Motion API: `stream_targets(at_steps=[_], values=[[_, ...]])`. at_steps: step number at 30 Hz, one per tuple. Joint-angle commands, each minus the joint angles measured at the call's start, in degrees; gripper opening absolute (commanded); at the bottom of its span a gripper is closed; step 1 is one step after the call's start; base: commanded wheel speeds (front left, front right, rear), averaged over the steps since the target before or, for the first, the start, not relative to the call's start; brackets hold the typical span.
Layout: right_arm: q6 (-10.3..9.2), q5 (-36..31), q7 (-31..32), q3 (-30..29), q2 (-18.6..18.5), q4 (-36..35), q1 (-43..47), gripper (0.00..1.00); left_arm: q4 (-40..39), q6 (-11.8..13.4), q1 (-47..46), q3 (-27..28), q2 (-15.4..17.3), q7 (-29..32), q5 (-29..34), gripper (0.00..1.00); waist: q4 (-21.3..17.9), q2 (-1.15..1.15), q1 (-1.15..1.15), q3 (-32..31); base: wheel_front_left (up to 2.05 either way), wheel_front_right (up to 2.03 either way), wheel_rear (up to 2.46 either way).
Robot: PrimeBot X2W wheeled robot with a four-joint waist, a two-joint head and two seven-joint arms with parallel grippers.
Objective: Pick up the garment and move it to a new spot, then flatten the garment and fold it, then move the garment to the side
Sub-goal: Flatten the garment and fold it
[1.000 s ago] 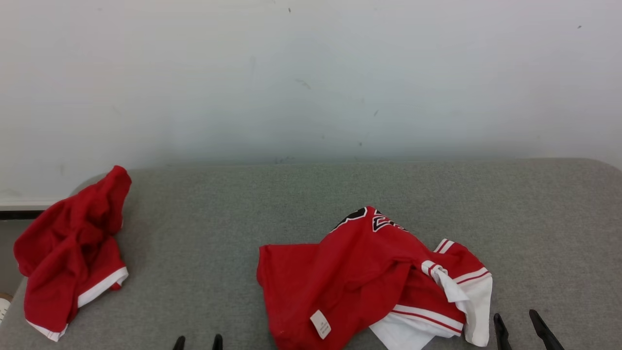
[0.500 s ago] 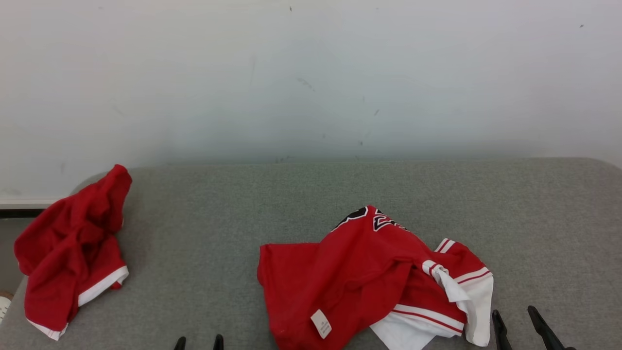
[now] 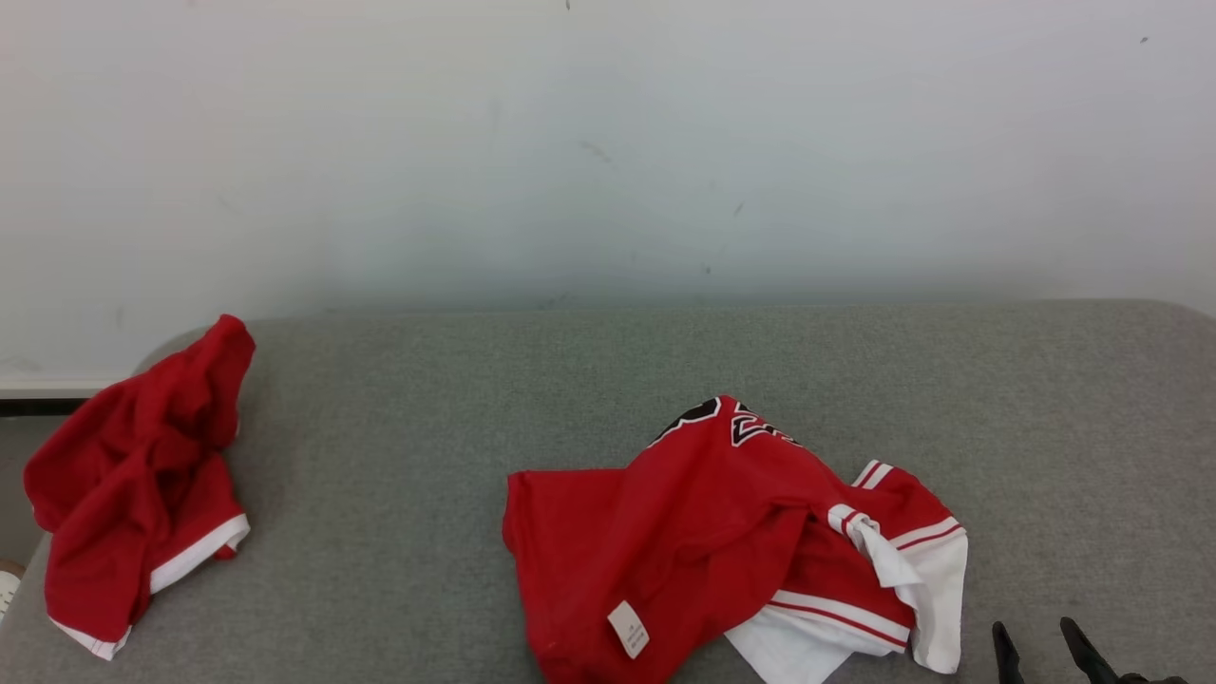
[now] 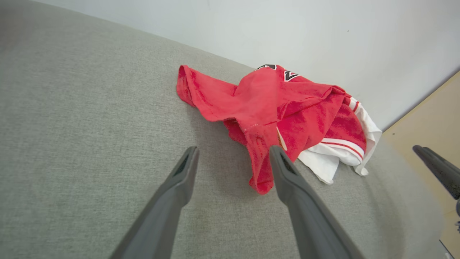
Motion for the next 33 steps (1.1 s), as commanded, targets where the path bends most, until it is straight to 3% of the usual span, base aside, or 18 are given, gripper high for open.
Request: stream_targets(at_steps=[1, 12, 33], values=[[-0.16, 0.42, 0.71, 0.20, -0.42, 0.80, -1.15, 1.00, -0.44, -0.31, -0.72, -0.24, 0.20, 0.71, -1.52, 1.00, 0.03, 0.00, 0.00, 0.18, 0.00, 0.00, 0.00], [-0.16, 4.32, 9.53, 3.67, 0.43, 9.97, -6.98, 1.00, -1.35, -1.10, -3.57, -3.40, 0.73, 6.18, -7.65, 1.00, 0.50, 0.00, 0.00, 3.12, 0.00, 0.00, 0.00], [-0.16, 9.19, 9.25, 6.48, 3.22, 20.25, -14.70, 1.00, -0.08, -1.38, -9.44, -5.65, 1.71, 6.09, -8.02, 1.00, 1.67, 0.00, 0.00, 8.65, 0.00, 0.00, 0.00]])
